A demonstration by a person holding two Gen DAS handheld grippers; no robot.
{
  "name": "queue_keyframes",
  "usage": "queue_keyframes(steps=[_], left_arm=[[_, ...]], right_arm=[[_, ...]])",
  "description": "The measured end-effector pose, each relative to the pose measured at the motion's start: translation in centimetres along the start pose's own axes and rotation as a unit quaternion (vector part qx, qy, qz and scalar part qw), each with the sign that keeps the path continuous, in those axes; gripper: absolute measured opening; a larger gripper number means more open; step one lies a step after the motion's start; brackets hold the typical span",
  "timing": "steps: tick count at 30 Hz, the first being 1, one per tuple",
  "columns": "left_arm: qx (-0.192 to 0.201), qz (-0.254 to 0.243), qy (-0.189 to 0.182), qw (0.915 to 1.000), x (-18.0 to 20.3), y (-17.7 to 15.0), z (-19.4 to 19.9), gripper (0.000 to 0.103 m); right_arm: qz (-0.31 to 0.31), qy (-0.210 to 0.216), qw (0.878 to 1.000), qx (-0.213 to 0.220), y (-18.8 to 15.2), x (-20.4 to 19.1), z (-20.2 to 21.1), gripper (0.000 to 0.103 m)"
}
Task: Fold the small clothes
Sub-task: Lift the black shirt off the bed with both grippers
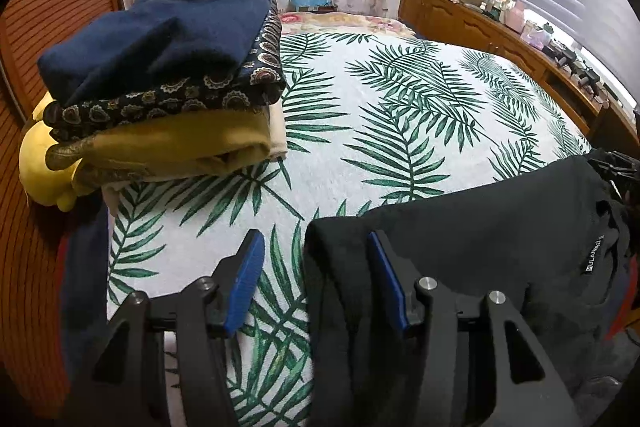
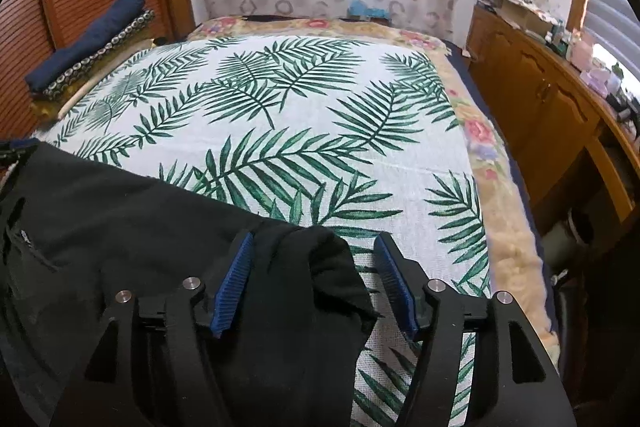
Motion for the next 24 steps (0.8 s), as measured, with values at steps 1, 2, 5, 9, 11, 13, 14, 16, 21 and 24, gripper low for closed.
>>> queue_keyframes(steps=[1, 2, 5, 9, 11, 13, 14, 16, 21, 24], left_arm=[[0.003, 0.001, 0.000, 1.0000, 0.0, 0.0, 0.0, 0.054], [0.008, 0.001, 0.001, 1.0000, 0.0, -0.1, 0.0, 0.055], [0.016, 0.000, 0.003, 0.9999, -0.1, -0.2, 0.0, 0.056], [0.009, -0.001, 0.003, 1.0000, 0.0, 0.1, -0.2, 0.056], [0.005, 0.001, 0.002, 1.0000, 0.0, 0.2, -0.2, 0.056], [0.005, 0.000, 0.002, 1.0000, -0.1, 0.3, -0.2, 0.056], [0.006, -0.001, 0.002, 1.0000, -0.1, 0.3, -0.2, 0.055], [0.006, -0.002, 0.000, 1.0000, -0.1, 0.2, -0.2, 0.055], [0.004, -0.014, -0.022, 0.9996, 0.6, 0.2, 0.1, 0.032], [0.004, -0.035, -0.023, 0.9991, 1.1, 0.0, 0.4, 0.028]], right_arm=[[-0.002, 0.003, 1.000, 0.000, 0.1, 0.1, 0.0, 0.068], [-0.002, 0.003, 1.000, -0.001, 0.1, 0.1, -0.1, 0.070], [0.000, -0.001, 1.000, -0.001, 0.2, -0.1, -0.1, 0.071], [0.001, -0.002, 1.000, -0.001, 0.2, -0.2, -0.2, 0.071], [0.003, 0.001, 1.000, -0.003, 0.1, -0.1, -0.1, 0.071], [0.011, 0.008, 1.000, -0.010, 0.1, -0.4, -0.1, 0.071], [0.017, 0.012, 1.000, -0.013, 0.0, -0.7, -0.1, 0.067], [0.024, 0.031, 0.999, -0.017, 0.0, -1.3, 0.1, 0.050], [0.047, 0.046, 0.998, -0.024, -0.2, -2.8, 0.1, 0.013], [0.058, 0.053, 0.997, -0.011, -0.5, -3.7, 0.9, 0.011]])
Point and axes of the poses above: each gripper's, at about its wrist camera, not at the fingertips, and z roughly against the way its jaws point, x to its right, y to its top, the point moved 2 cm from there along -z, roughly the way its jaws point, and after that the axes turned 13 degrees about y, right-handed, at the moved point
